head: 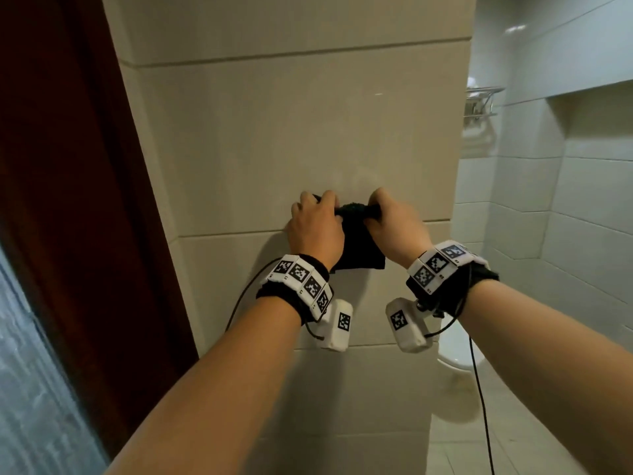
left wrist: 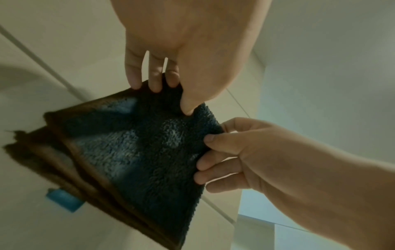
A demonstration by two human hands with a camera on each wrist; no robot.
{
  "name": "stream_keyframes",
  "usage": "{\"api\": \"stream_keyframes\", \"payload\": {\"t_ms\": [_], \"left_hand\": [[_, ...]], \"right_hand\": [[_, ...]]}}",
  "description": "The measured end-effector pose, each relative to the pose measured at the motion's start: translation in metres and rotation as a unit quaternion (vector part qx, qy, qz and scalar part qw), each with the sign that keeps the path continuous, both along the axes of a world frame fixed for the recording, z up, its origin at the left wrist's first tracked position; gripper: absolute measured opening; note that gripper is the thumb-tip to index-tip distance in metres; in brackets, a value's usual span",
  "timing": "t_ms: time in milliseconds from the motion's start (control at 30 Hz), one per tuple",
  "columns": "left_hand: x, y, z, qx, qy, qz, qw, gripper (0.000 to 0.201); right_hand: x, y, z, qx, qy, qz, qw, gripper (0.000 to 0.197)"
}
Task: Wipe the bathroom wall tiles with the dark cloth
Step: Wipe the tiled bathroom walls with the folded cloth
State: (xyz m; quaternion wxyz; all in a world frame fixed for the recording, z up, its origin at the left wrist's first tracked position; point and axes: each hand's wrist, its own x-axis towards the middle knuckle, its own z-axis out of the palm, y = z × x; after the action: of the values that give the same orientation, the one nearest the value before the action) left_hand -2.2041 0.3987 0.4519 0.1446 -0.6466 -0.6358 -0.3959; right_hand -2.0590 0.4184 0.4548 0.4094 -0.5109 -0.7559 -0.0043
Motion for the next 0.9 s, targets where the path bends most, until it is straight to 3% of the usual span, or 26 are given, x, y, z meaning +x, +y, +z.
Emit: {"api": "stream_keyframes", "payload": {"t_ms": [367, 600, 900], "left_hand": [[0.069, -0.041, 0.024, 0.004, -0.018, 0.002, 1.0, 0.009], [0.162, -0.045, 0.026, -0.005, -0.013, -0.011, 1.0, 0.008], [0.275, -0.029, 0.013, -0.034, 0.01, -0.021, 0.999, 0.013]], "right_hand": [[0.075, -0.029, 0.023, 0.038, 0.027, 0.04, 0.998, 0.01], [0.173, -0.028, 0.026, 0.019, 0.034, 0.061, 0.997, 0.014], [0.295, -0.011, -0.006, -0.03, 0.091, 0.093, 0.991, 0.009]]}}
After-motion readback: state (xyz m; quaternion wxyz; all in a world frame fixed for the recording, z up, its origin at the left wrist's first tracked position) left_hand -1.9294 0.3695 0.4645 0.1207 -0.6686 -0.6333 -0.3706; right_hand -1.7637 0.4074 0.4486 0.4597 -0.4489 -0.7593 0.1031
